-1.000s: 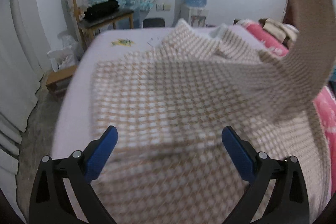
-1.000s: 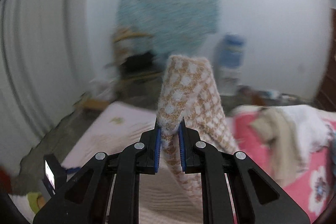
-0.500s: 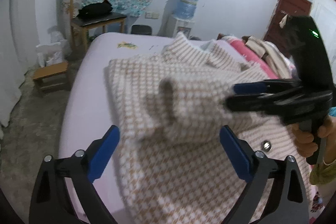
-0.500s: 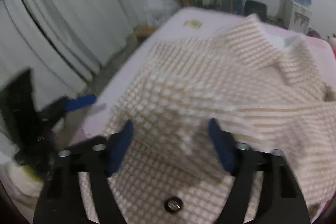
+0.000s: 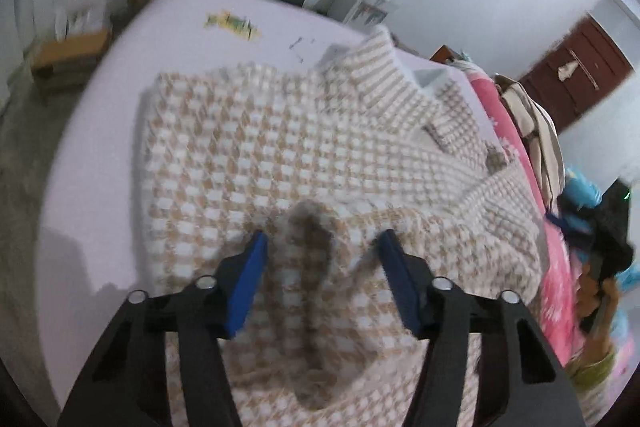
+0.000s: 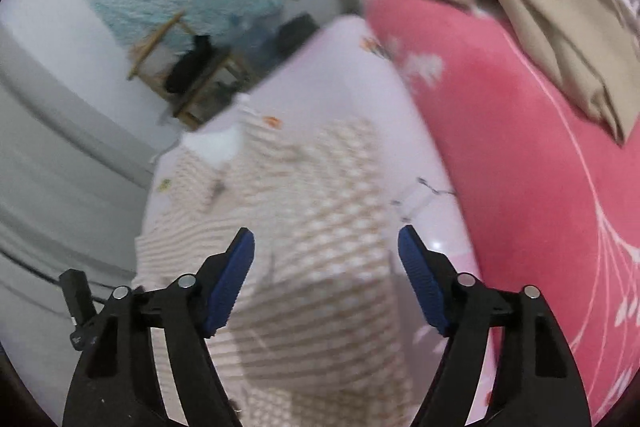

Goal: Fold large clothes

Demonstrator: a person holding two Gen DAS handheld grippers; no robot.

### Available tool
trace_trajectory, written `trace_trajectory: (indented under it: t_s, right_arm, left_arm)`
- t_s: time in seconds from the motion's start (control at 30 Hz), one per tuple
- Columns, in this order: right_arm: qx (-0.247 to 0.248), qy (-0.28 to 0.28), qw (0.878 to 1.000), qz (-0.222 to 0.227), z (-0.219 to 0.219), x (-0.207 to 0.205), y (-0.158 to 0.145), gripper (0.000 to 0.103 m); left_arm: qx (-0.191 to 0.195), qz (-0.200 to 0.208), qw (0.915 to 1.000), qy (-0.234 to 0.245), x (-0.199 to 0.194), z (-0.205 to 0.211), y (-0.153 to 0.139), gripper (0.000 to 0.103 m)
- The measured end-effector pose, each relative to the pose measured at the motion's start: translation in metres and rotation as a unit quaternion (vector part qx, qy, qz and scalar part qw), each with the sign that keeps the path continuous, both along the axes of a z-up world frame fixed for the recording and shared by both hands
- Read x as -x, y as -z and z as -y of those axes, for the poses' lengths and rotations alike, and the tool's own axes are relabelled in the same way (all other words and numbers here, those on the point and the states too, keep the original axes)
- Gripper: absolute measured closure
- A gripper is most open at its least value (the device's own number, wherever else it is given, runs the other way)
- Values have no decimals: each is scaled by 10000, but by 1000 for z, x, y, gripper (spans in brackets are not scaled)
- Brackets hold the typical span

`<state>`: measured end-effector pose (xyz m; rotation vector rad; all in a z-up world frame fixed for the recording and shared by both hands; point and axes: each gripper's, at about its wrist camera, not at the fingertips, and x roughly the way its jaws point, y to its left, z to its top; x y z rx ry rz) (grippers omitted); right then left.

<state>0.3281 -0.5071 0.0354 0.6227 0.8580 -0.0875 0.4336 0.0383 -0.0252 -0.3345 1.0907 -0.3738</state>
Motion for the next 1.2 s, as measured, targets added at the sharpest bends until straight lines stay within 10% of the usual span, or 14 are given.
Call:
trace_trajectory:
  t_s: [0.2,0.43,0.7,0.87,1.0,1.2]
  right_arm:
    - [-22,-161,9991,-390,-4,-15,31,69]
    - [47,-110,9998,-165,4,-8,22,77]
    - [370,-98,9990,-245,-10,-22,32,72]
    - [535,-105,9982,-253,-14,-28,29,72]
    - [967,-131,9948,-306,-21,-38,28,76]
    - [1999,-210,9789,-369,-42,-46,31,85]
  left_arm:
    - [-251,311,9990,174,9,15,-17,93]
    - [-587,1713,9831,287,12,16,-110,95]
    - [-812,299,9961,-190,-15,-31,-18,89]
    - [-233,405,9987,-203,6,-43,-15,76]
    - [-483,259,9984,-137,10,-40,-6,70]
    - [-1226,441,9915,64,22,-29,-6,90]
